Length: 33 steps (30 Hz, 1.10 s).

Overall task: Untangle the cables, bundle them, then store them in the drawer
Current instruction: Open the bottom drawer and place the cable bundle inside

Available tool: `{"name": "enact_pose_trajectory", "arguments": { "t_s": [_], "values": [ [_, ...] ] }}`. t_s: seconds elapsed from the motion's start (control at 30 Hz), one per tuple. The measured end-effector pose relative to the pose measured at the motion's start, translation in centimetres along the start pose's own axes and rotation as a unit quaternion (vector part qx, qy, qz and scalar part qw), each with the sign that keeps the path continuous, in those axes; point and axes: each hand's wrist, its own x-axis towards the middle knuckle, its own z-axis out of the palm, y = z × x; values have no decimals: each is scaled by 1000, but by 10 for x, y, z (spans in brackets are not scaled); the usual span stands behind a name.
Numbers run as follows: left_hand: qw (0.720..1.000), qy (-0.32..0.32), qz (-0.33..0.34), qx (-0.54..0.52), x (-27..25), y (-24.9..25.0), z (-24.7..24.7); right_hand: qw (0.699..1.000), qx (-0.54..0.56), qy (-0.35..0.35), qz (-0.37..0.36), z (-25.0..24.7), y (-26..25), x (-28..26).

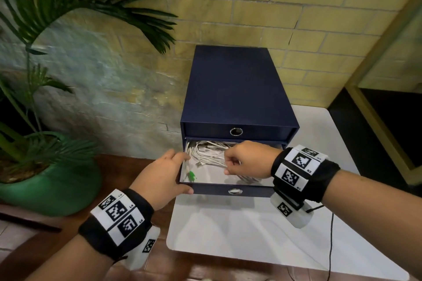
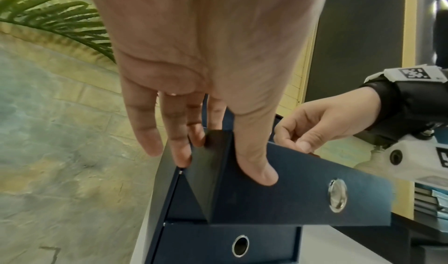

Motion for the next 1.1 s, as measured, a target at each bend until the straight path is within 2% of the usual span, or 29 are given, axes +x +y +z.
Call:
{"name": "enact_pose_trajectory", "arguments": {
  "t_s": [0.17,0.3,0.43,0.53,0.63,0.7,0.77,0.9,1.1],
  "values": [
    [1000,14,3,28,4,-5,6,1000,12,18,7,2,5,-7],
    [998,64,-13,-12,10,-8,13,996,-5,86,4,7,5,-16],
    [991,126,-15,-43,20,-9,19,994,-15,100,37,21,8,-27],
    [979,171,-60,-95,31,-3,21,990,14,121,72,33,15,-29],
    [948,205,-140,-200,43,1,25,974,104,171,102,39,22,-23],
    [925,208,-174,-268,52,1,25,968,125,191,107,42,23,-19],
    [917,193,-187,-293,58,0,23,965,126,202,110,44,23,-15],
    [938,169,-180,-242,68,-1,18,963,124,210,118,45,26,-8],
    [941,171,-202,-212,80,-6,10,967,111,196,119,40,30,1]
  ]
}}
